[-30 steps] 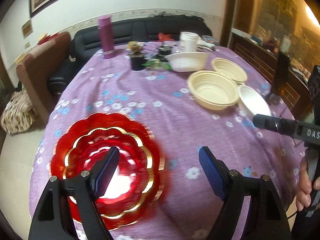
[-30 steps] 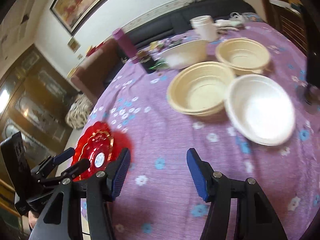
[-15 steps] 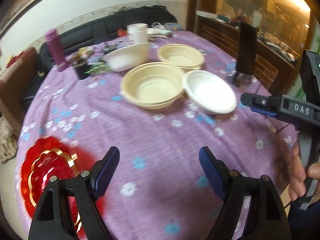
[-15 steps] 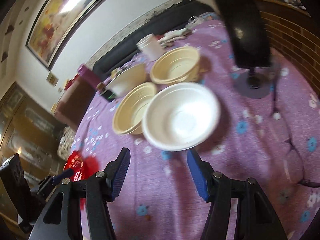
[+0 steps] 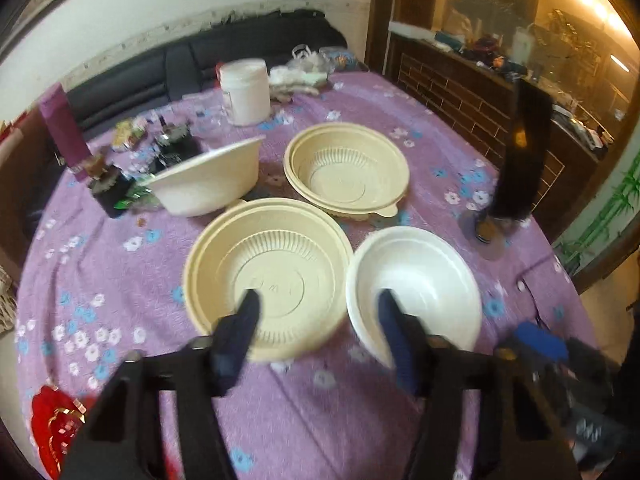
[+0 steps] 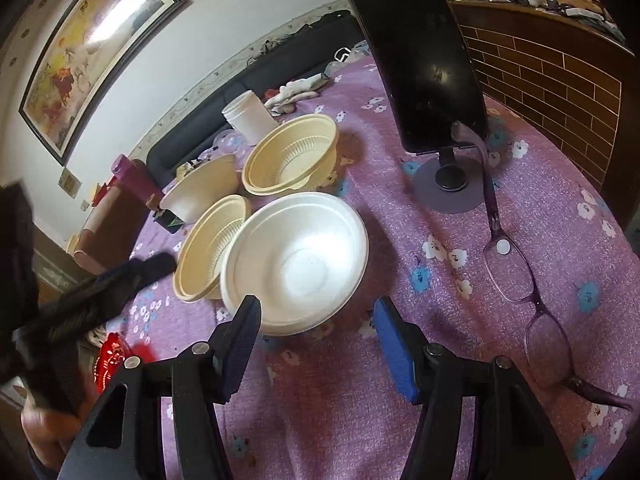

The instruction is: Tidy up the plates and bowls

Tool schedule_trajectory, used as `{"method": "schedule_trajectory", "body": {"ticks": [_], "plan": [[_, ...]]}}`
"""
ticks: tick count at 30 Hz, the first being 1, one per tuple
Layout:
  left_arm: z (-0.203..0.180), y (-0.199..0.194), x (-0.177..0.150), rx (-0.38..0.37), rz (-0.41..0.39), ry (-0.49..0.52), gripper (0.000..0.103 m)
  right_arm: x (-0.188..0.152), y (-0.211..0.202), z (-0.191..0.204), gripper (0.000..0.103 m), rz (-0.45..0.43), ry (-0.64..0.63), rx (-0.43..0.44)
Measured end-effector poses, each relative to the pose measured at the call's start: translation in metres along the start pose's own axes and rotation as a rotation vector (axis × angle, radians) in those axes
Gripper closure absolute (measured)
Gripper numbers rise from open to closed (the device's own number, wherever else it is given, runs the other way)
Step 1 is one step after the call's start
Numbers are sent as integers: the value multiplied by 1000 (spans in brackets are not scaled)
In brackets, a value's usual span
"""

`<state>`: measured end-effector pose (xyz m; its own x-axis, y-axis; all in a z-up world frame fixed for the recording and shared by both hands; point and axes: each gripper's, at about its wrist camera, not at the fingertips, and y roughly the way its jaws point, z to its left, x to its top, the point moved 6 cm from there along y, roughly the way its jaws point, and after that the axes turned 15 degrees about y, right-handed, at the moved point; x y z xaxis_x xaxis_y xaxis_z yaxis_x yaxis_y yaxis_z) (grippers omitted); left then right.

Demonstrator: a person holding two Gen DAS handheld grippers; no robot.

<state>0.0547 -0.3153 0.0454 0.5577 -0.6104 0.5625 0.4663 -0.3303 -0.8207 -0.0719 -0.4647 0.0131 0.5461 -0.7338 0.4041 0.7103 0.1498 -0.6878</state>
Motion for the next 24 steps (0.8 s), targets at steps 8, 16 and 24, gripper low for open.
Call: {"method": "schedule_trajectory", "body": {"ticks": [8,16,24], "plan": [[-4,38,6,-45,39,6,64,4,28,-3,40,25,4,-73],[-17,44,6,-70,28,48,74,4,54,-7,85,62,21,-68],[-25,21,4,-60,-9,69,74,3,33,-2,89,39,18,-30]]}}
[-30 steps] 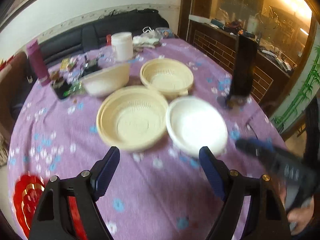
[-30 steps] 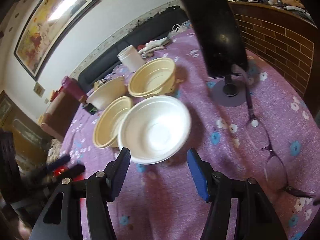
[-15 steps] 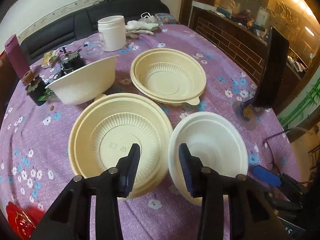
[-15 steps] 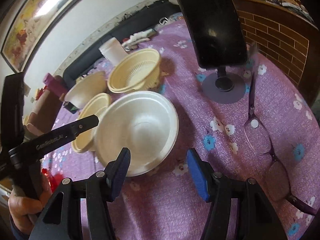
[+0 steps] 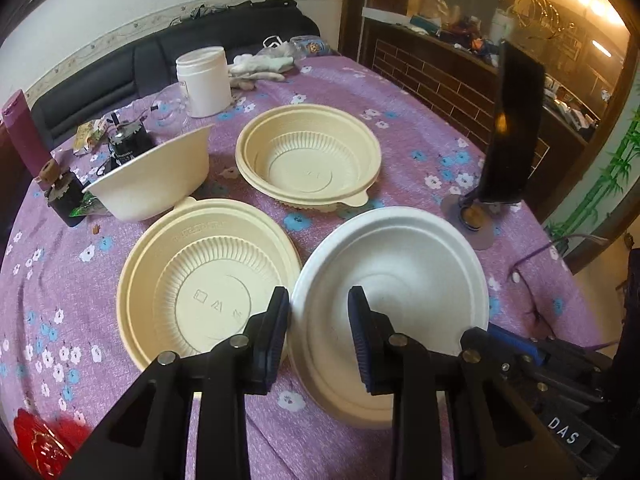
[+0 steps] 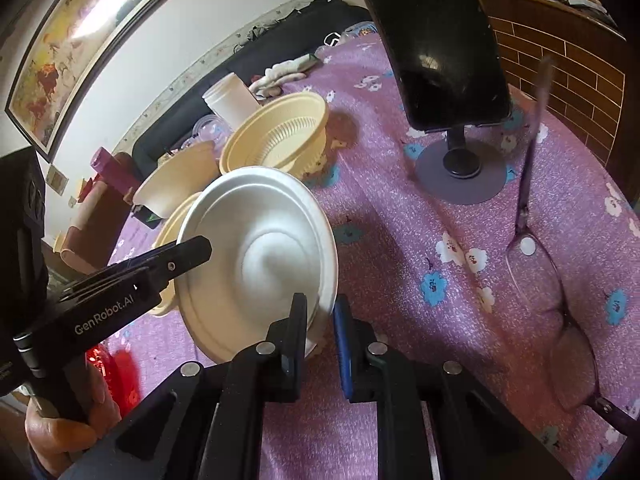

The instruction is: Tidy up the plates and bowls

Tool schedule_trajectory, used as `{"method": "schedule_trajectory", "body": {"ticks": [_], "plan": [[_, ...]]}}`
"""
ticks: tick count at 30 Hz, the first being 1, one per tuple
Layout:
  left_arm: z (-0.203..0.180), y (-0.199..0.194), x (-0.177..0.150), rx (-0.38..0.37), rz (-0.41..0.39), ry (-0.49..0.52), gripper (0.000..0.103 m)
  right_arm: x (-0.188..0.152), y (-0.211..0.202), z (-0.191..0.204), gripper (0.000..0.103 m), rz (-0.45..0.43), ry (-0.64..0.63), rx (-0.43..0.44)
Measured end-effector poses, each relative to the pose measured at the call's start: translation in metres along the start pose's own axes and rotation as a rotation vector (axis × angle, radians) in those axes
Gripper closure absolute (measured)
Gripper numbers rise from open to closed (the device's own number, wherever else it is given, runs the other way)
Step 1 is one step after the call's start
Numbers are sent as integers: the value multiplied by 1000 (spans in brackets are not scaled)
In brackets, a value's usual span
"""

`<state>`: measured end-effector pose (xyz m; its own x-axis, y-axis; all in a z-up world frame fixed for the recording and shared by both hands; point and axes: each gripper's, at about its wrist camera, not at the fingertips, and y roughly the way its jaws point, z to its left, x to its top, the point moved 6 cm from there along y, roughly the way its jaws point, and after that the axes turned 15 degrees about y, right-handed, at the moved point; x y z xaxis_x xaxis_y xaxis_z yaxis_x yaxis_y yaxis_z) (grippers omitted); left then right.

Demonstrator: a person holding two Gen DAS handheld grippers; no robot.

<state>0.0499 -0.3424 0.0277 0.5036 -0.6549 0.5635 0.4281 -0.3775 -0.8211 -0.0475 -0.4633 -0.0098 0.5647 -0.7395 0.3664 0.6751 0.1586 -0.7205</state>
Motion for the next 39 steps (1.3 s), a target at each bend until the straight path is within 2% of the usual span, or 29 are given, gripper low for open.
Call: {"method": "schedule_trajectory", "body": {"ticks": [6,10,19,23,27,33,39], "plan": [[-6,-29,-10,17,-33,3,68,-7,-26,12,88,-13,-29,44],[-5,-48,-28,31,-51,-13,67,-18,-38,23,88,-11,-60,64],[2,-82,-97,63,-33,-29,67,-70,-30,42,87,92,-150,88],[8,-82,-131,55,-2,-68,67,-90,-24,50,87,135,-187,100],[14,-74,-151,54,10,-112,67,-102,-13,58,87,155,-224,98],[15,-65,-157,81,11,-109,67,-104,3,58,86,157,-236,74],[17,-66,-160,108,-22,-107,67,-101,2,54,86,139,-251,53]]}}
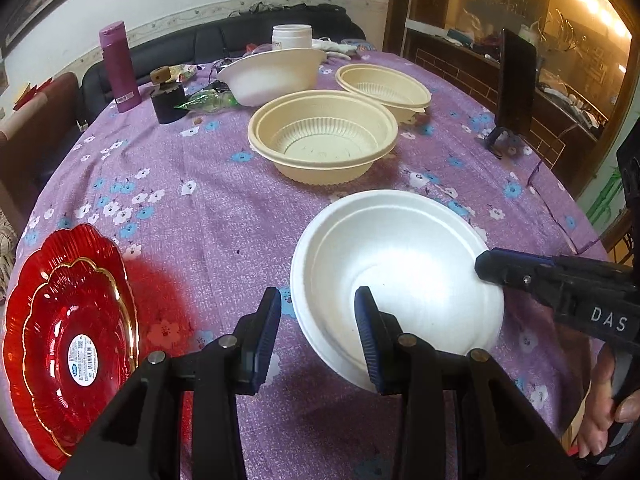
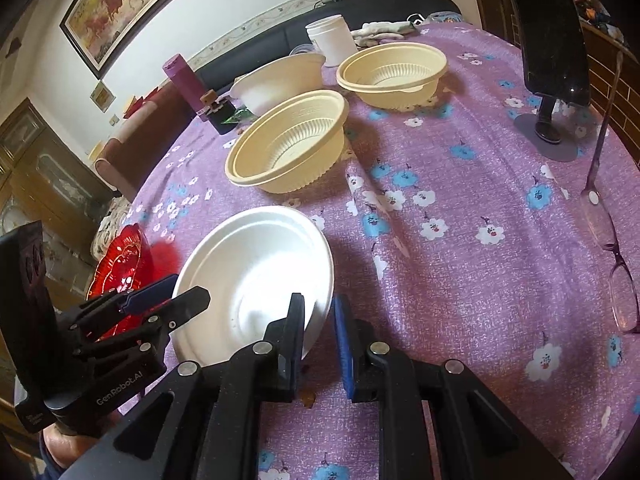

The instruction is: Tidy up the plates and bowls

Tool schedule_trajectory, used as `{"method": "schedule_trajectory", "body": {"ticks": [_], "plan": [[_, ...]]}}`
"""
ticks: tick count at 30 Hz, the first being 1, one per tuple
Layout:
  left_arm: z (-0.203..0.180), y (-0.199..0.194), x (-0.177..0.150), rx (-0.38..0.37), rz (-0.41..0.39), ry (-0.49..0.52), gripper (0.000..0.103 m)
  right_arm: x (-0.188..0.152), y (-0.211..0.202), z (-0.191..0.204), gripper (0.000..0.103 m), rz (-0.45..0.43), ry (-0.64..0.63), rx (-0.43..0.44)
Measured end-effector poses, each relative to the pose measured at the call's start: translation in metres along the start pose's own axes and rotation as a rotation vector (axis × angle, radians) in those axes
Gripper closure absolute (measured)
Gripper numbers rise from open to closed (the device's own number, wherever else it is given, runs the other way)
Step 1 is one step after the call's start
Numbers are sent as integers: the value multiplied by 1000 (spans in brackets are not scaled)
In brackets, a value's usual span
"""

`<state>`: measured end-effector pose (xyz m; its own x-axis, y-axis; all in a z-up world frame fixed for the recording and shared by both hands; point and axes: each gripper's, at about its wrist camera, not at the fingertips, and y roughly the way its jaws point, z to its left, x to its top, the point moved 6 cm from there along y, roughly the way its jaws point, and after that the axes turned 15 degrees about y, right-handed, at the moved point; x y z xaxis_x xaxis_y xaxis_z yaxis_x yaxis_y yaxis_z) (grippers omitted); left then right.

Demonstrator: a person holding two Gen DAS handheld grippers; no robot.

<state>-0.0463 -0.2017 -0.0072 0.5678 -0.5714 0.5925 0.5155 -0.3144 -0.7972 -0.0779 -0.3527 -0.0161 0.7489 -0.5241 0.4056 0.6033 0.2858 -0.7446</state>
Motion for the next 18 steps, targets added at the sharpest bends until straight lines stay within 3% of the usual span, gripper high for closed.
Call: {"method": "schedule_trajectory", "body": {"ticks": [3,6,18], "plan": [[0,1,-3,31,-16,3,67,-3,-1,2,86,-7,-22,-8],[-3,0,-3,32,-32,4,77,-6,3,3,86,-14,-45,-27],[-7,-8,1,124,-62,56,77,-4,3,8,86,-40,-52,-36]]}}
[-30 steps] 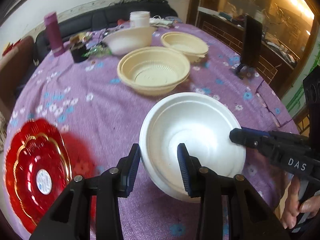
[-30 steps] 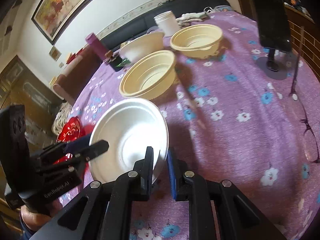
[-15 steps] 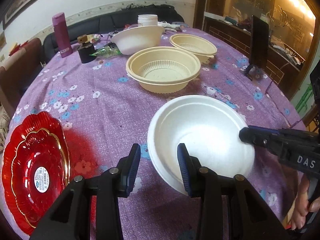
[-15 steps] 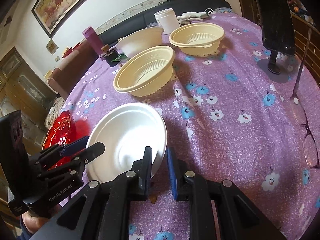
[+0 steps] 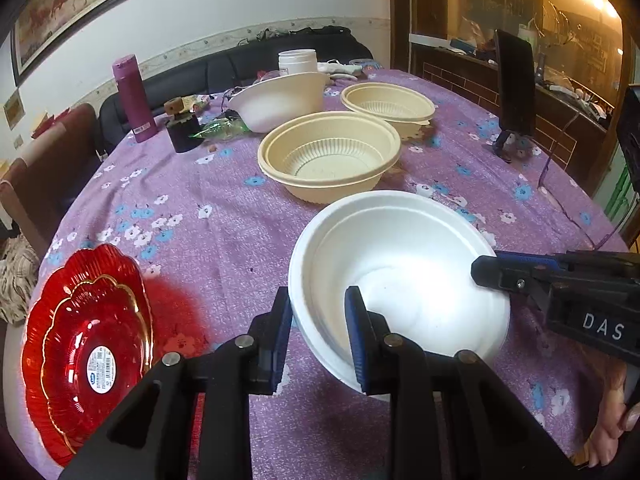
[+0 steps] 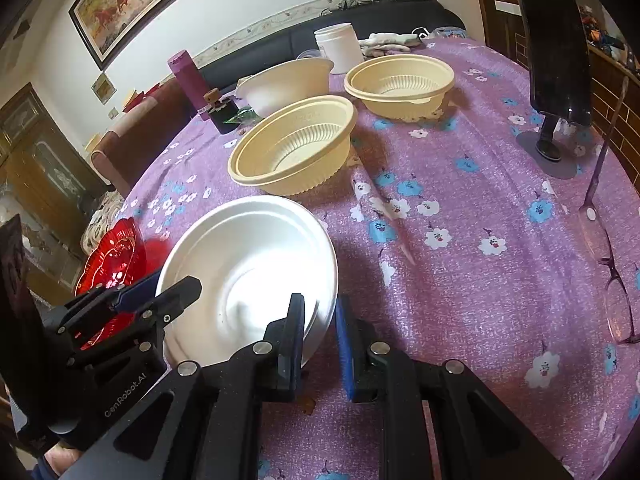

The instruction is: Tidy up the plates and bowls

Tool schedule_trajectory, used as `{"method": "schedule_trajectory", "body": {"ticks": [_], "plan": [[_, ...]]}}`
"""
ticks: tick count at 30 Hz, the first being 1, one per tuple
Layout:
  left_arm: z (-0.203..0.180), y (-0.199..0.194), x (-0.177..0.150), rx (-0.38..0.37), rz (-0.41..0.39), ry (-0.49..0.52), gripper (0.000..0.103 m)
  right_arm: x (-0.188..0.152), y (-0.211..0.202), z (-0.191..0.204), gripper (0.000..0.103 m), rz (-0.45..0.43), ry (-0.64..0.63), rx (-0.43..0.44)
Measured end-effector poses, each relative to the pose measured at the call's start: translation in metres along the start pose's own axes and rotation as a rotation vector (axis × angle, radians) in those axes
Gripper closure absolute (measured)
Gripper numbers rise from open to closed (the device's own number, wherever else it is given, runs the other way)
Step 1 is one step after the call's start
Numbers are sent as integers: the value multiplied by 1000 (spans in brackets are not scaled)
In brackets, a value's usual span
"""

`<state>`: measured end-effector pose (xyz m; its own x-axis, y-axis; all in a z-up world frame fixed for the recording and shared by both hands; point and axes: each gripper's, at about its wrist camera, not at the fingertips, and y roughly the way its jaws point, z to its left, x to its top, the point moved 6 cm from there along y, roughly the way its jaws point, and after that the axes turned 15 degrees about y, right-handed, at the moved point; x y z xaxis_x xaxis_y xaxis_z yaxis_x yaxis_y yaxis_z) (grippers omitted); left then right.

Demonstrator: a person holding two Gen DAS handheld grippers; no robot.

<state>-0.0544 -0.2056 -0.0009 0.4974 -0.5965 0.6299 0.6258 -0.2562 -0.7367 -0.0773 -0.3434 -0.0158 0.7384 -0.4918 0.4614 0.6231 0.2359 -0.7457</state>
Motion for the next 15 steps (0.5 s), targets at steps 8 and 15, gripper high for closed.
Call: {"method": "schedule_trajectory", "body": {"ticks": [8,15], "plan": [[-1,1,-1,4,3,6,77,1,0,1,86,-3,1,-1],[-2,1,-1,4,1,5,77,1,0,2,86,-4,-1,-2]]}}
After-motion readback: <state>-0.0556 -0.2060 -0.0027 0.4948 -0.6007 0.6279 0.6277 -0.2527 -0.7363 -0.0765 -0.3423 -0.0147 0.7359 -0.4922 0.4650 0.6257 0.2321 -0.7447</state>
